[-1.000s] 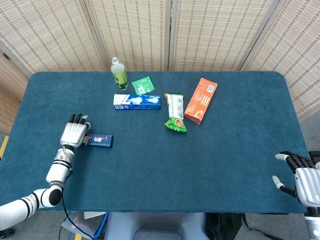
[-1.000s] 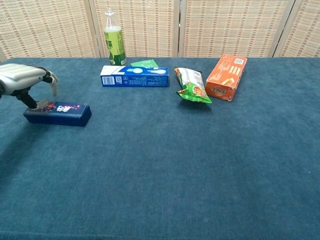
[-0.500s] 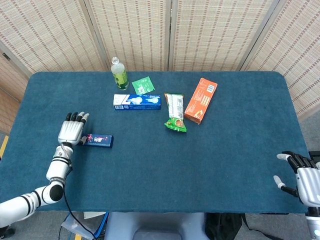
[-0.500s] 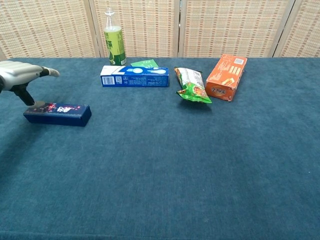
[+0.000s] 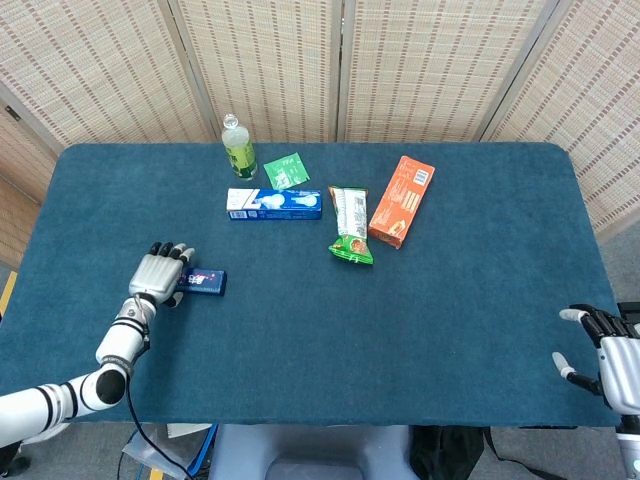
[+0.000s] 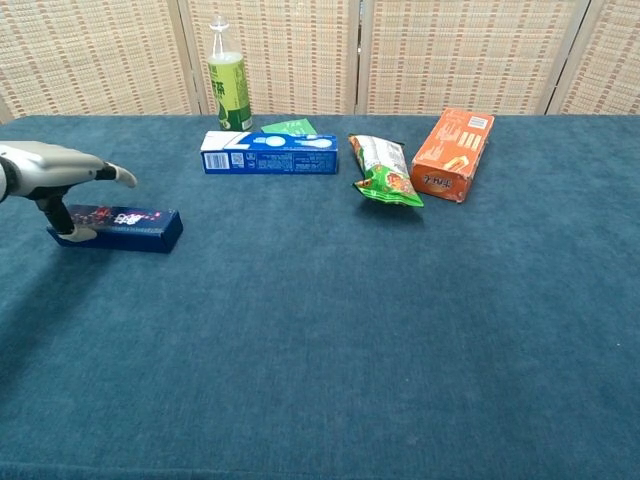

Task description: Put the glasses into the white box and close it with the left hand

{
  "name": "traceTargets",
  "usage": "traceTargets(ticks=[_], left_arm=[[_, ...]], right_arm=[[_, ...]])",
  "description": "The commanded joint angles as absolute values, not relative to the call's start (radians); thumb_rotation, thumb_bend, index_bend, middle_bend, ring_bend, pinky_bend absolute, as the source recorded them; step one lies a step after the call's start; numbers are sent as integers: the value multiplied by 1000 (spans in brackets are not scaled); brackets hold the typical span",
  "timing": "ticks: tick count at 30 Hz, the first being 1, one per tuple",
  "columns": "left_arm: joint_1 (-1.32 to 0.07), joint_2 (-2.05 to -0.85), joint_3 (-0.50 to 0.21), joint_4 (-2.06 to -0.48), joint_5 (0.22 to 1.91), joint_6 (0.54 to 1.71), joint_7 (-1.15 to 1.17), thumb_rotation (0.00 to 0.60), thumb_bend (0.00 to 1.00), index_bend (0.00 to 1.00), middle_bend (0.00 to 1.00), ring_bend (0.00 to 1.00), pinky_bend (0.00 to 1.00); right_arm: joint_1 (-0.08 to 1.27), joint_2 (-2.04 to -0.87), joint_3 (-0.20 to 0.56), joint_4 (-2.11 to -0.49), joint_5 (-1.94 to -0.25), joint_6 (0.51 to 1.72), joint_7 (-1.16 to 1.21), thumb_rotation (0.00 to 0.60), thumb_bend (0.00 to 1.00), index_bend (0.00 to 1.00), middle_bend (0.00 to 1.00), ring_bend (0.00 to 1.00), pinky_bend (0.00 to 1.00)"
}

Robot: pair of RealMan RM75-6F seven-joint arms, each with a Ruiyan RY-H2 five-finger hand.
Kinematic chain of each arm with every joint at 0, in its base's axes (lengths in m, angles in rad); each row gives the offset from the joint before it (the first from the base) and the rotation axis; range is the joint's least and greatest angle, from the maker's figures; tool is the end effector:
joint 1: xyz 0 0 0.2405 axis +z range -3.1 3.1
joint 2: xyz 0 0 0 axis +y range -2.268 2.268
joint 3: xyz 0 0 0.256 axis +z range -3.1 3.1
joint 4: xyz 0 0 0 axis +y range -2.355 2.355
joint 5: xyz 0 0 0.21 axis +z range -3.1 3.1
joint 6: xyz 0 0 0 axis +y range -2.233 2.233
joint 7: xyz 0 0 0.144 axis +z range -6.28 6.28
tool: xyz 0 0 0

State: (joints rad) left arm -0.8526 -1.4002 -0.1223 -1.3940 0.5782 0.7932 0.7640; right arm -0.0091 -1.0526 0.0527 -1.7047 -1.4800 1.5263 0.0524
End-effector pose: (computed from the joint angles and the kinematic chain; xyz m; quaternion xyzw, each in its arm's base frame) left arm -0.2192 0.3894 0.0297 -0.7534 -0.3674 -0.1403 0.5269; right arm -0.3131 -0.1516 0.1784 0.5460 -0.4275 0.3951 0.6026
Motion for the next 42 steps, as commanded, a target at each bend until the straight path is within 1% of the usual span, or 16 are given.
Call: traceTargets(ticks=[1,2,4,5,7,9,15,20,25,27,28,30,33,35,38,42], left_arm=[[-891,-1439,-103,-1348,520,784,794,600,337,86,0,0,0],[-897,-1447,-102,-1339,512,786,796,600,337,102,0,0,0],[-901,-1467,-105,-1320,512,808,784,600,337,184,0,0,0],[-901,-1476,-106,-1312,518,816,776,600,338,262,0,0,0],[-899,-1493,-109,-1295,532,830,756,600,337,360,0,0,0],[-899,-1506,-108,-1281,545,836,744,600,337,428,0,0,0],[-901,-1522,-115,-1286,577,861,718,600,337,530,6,0,0],[-903,-1528,-135,-1319,622,902,690,600,337,543,19,0,0],[-925,-1546,-154,-1333,600,906,704,600,337,538,18,0,0],[-939,-1556,-155,-1333,579,904,725,600,337,510,19,0,0],[-946,-1561,-156,-1334,560,903,740,600,337,474,18,0,0],[-956,-1565,-157,-1343,536,904,756,600,329,340,18,0,0],[-959,-1564,-160,-1364,522,920,761,600,247,75,9,0,0],[-953,-1557,-166,-1384,521,932,747,600,205,9,0,0,0],[-929,-1542,-181,-1415,566,967,688,600,181,0,0,0,0],[-870,-1515,-192,-1466,665,1058,588,600,180,0,0,0,0]], right_arm=[[-10,-1054,52,-1701,-1478,1525,56,600,239,286,248,229,231],[-10,-1055,53,-1699,-1477,1524,57,600,239,286,248,229,231],[-10,-1056,53,-1697,-1476,1522,60,600,239,286,248,229,231],[-9,-1057,53,-1695,-1476,1521,61,600,239,286,248,229,231],[-9,-1057,53,-1694,-1475,1519,62,600,239,286,248,229,231],[-9,-1057,53,-1693,-1476,1519,64,600,240,286,248,229,231],[-11,-1056,53,-1691,-1478,1523,68,600,239,286,248,229,230],[-12,-1057,52,-1687,-1482,1524,72,600,239,286,247,229,231],[-14,-1058,52,-1681,-1483,1526,80,600,239,286,248,229,231],[-14,-1059,52,-1679,-1482,1527,83,600,239,286,247,229,231],[-15,-1059,52,-1677,-1483,1528,86,600,239,286,247,229,231],[-16,-1059,52,-1675,-1484,1530,89,600,240,286,248,229,230],[-17,-1059,53,-1673,-1483,1531,91,600,239,286,248,229,231],[-17,-1057,54,-1674,-1485,1532,92,600,239,286,248,229,231],[-14,-1057,55,-1674,-1486,1530,91,600,239,286,248,229,231],[-9,-1053,60,-1676,-1484,1524,89,600,239,286,247,229,231]])
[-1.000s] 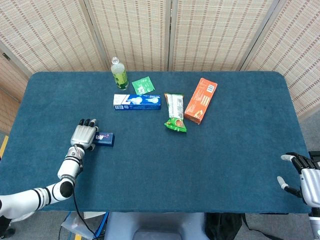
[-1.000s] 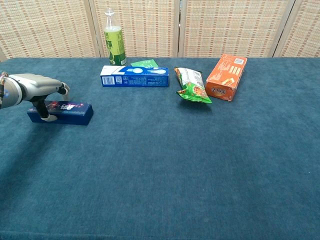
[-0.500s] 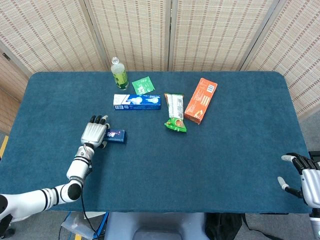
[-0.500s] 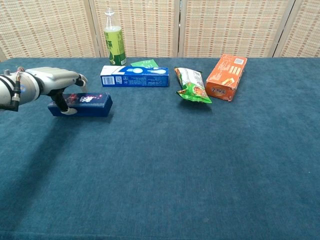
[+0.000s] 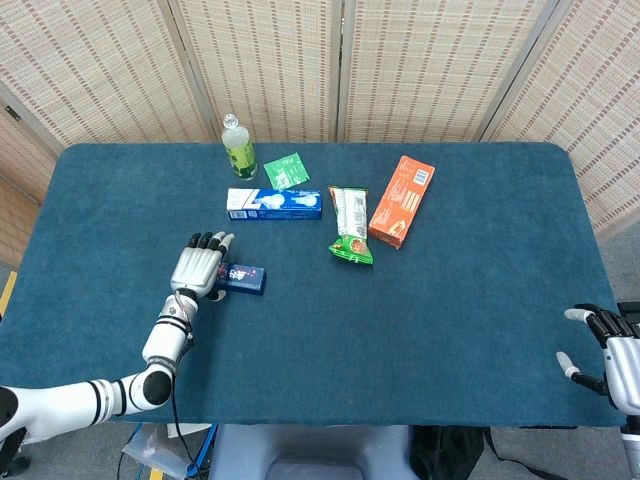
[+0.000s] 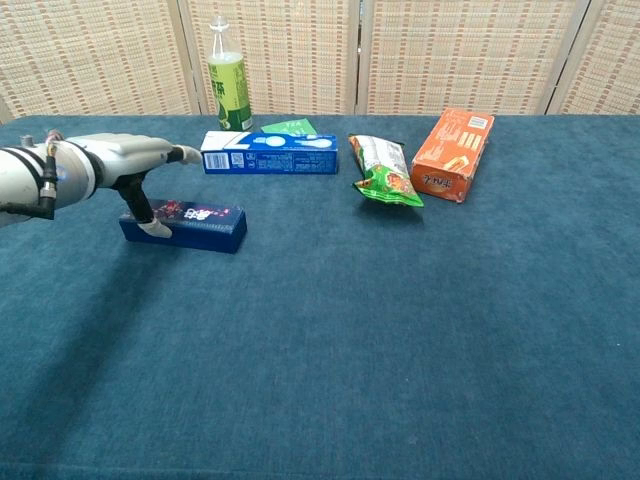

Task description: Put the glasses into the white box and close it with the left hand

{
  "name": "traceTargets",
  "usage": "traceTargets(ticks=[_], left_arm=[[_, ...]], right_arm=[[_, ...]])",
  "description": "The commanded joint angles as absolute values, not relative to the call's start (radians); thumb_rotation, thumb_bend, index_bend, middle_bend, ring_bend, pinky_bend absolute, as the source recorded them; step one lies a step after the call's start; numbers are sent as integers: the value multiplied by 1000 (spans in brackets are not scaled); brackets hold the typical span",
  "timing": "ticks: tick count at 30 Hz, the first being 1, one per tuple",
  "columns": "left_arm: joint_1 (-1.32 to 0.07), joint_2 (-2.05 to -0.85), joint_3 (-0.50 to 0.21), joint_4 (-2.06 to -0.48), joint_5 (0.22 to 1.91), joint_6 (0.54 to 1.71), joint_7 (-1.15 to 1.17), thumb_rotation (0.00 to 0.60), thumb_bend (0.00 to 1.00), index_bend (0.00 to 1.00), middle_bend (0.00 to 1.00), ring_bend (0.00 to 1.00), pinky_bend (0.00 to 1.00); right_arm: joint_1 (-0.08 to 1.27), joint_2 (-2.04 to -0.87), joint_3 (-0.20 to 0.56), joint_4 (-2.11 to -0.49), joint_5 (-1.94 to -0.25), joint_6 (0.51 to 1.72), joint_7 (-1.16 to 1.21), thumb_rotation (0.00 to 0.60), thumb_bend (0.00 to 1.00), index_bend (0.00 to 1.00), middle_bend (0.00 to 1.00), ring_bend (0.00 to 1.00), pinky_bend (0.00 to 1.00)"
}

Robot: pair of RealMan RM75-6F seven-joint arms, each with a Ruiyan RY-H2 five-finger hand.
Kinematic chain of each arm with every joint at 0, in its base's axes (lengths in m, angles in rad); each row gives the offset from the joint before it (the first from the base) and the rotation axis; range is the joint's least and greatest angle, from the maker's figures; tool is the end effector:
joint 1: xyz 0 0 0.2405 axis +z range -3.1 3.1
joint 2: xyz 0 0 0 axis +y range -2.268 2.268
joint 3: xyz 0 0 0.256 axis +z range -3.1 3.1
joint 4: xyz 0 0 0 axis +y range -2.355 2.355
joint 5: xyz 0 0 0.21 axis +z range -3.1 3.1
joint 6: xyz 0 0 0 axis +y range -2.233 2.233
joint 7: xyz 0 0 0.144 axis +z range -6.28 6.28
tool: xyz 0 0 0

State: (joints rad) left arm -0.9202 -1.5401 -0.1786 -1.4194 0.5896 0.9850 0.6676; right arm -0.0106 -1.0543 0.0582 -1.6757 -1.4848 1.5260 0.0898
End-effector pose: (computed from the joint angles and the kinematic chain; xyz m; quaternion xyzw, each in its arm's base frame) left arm -0.1553 0.3919 -0.0022 -0.7147 -0.3920 -0.2533 0.5209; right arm -0.3179 -0.1523 0.1811 0.5434 -0.4276 0.4008 0.6010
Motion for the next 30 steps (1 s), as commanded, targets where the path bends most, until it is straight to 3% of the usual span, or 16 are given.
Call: traceTargets(ticks=[1,9,22,30], left_arm=[[-853,-1505,-194,-1481,687,1079,563,600,180,0,0,0,0],[-680,-1391,-147,-1595,918,1278,377,600,179,28,0,0,0],[-422,-1314,-56,-1679,1107,1566,301,600,179,68,0,0,0],[-306,-1271,-5,-1726,1201,1648,268,600,180,79,0,0,0]], right_arm=[[-7,-1051,61,-1677,-1482,1521,89,600,239,286,247,229,231],[9,-1032,66,-1692,-1477,1496,75,600,241,287,247,229,231],[26,-1023,59,-1715,-1495,1479,55,600,246,326,248,229,230],[51,-1028,61,-1712,-1522,1464,50,600,236,326,248,229,230]])
